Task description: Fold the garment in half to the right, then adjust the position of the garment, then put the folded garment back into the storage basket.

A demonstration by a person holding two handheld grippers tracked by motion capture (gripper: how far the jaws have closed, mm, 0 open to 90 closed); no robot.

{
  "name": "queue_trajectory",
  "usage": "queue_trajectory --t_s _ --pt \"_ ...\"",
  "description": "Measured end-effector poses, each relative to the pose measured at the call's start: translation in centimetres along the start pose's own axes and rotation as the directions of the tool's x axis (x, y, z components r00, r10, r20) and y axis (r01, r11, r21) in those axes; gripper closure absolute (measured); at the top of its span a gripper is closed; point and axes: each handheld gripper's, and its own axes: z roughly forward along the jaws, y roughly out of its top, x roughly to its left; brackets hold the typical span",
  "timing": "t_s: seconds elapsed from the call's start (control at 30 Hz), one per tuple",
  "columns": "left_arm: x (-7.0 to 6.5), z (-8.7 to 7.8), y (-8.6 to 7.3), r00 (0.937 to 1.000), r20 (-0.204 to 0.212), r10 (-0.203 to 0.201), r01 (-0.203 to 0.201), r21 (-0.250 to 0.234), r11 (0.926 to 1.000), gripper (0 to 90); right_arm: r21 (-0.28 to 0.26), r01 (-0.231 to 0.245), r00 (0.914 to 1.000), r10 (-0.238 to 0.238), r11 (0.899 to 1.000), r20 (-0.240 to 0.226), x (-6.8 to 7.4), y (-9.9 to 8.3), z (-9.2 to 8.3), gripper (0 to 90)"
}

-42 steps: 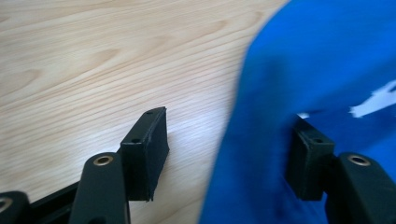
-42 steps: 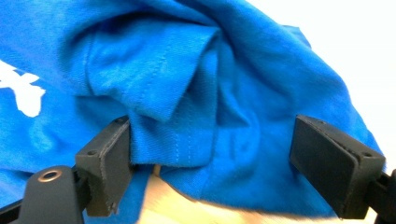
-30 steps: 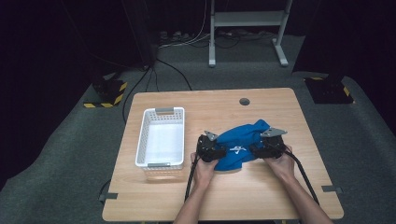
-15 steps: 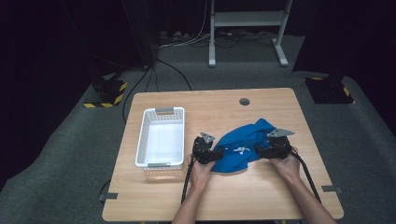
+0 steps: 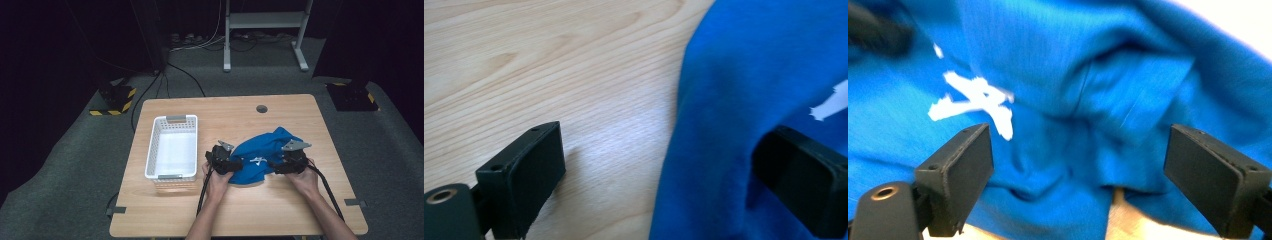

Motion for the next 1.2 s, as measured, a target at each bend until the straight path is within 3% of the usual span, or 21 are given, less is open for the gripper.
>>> queue_trajectory --t_s 0.07,0.33,0.4,0.43,0.47,0.5,0.63,0.93,1.0,1.2 --pt "0.2 -0.2 -0.1 0.9998 -0.015 -0.01 0.01 0.001 1.0 8.0 0.028 0.009 0.9999 -0.009 1.0 0.011 0.0 -0.3 0.4 10.5" --pt "0.7 -0.7 -0.3 0.9985 -0.041 -0.037 0.038 0.019 0.9991 11.0 0.017 -0.002 0.9996 0.001 1.0 0.029 -1.1 -1.3 -0.5 10.3" --pt "0.6 -0.7 -0.3 0.9986 -0.038 -0.037 0.037 0.015 0.9992 12.2 0.021 0.003 0.9993 -0.004 1.0 0.038 -1.1 -1.3 -0.5 11.2" --pt "0.4 -0.7 -0.4 0.9994 -0.004 -0.033 0.033 0.003 0.9995 11.2 0.022 0.016 0.9984 -0.017 1.0 0.053 -0.9 -1.1 -0.5 11.3" --pt "0.4 -0.7 -0.4 0.9994 -0.004 -0.033 0.033 0.003 0.9995 10.4 0.013 0.008 0.999 -0.008 1.0 0.044 -0.9 -1.0 -0.6 11.4" --pt "0.1 -0.8 -0.4 0.9993 0.024 -0.028 0.028 -0.018 0.9994 9.8 0.002 0.0 0.9994 0.0 1.0 0.033 -0.8 -0.9 -0.6 11.4" --pt "-0.2 -0.4 -0.2 0.9997 0.023 -0.008 0.008 -0.009 0.9999 8.1 -0.006 0.002 0.9998 -0.002 1.0 0.022 -0.3 -0.6 -0.4 11.4" --pt "-0.3 -0.2 -0.2 0.9999 -0.012 -0.01 0.01 0.0 1.0 7.0 0.007 0.014 0.9997 -0.014 1.0 0.021 0.3 -0.6 0.2 11.3" --pt "0.0 -0.4 -0.3 0.9993 -0.027 -0.025 0.025 0.006 0.9997 7.9 0.007 0.007 0.9998 -0.007 1.0 0.016 0.0 -0.7 0.2 11.5" --pt "0.9 -0.9 -0.6 0.9972 -0.052 -0.054 0.055 0.011 0.9985 9.3 0.025 0.003 0.9982 -0.005 1.0 0.06 -1.4 -1.4 -0.6 11.5"
